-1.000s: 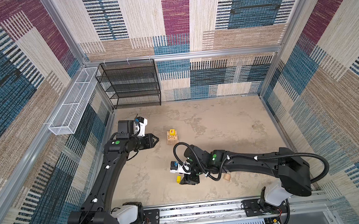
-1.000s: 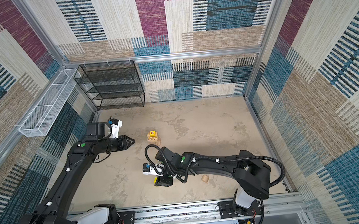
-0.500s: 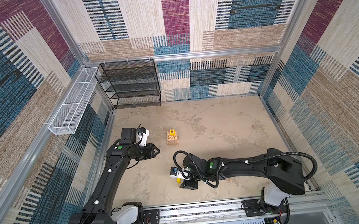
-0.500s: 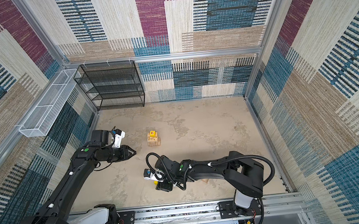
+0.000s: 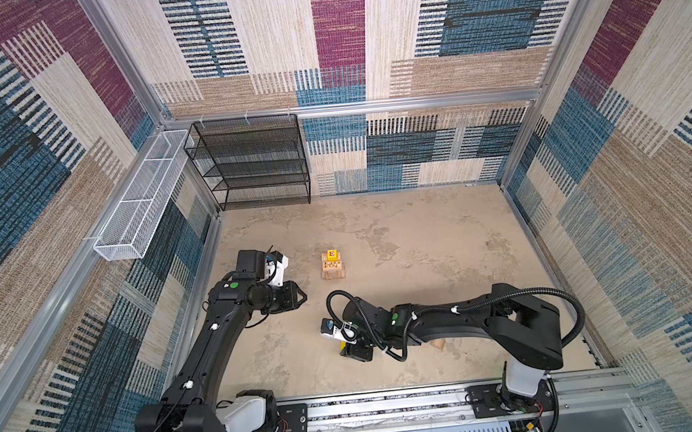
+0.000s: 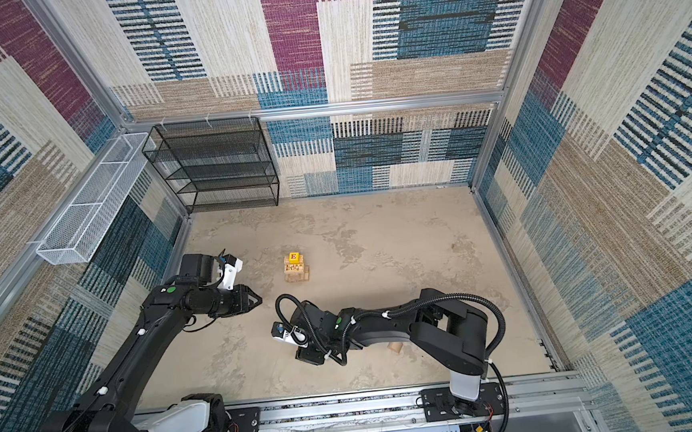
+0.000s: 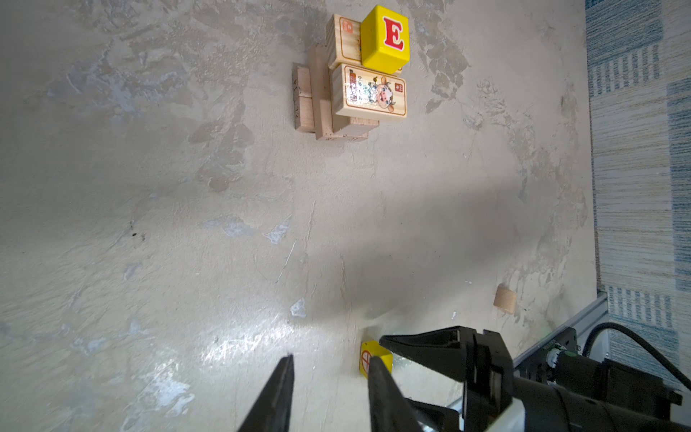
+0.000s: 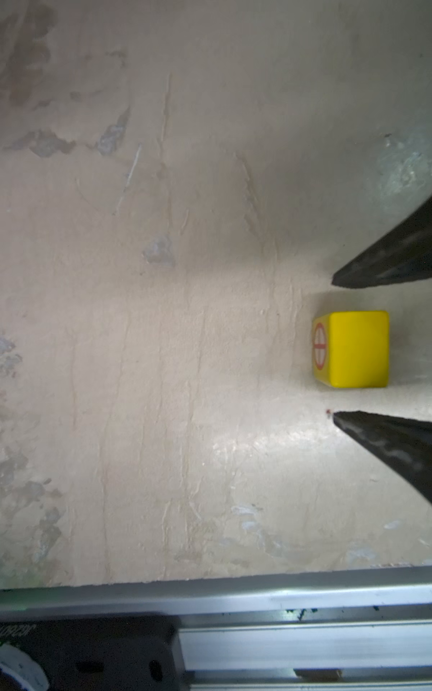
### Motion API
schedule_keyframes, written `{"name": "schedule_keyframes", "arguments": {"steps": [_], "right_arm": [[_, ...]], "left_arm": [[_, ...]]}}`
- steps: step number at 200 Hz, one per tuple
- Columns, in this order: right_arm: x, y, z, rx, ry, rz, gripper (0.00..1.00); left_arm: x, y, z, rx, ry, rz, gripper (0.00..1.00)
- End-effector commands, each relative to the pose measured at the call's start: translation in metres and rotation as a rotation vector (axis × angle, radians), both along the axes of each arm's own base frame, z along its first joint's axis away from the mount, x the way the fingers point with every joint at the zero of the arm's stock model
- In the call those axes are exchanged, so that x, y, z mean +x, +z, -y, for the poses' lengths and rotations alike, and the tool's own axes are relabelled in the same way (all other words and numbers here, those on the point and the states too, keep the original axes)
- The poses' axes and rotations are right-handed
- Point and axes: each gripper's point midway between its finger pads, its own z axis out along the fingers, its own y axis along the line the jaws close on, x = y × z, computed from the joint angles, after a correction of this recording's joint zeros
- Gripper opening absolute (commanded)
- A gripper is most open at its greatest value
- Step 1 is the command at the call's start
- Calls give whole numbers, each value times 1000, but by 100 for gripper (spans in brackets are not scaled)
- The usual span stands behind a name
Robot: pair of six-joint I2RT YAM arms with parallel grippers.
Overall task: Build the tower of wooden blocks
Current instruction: 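Lower the right gripper over the yellow T cube and close on it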
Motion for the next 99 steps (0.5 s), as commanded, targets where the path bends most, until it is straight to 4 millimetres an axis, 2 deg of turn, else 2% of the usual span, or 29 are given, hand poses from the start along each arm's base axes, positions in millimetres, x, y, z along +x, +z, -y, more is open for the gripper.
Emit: {"name": "schedule_keyframes", "arguments": {"steps": [1, 56, 99], "right_arm": [[3, 6, -7, 34, -24, -2, 52], [0, -1, -3, -3, -42, -44, 38], [-3, 6, 5, -8, -98, -82, 29]], "left_arm": [[3, -1, -1, 15, -16, 18, 37], [4, -2, -2, 19, -9, 19, 37], [5, -2, 1, 3, -23, 14, 37]]}}
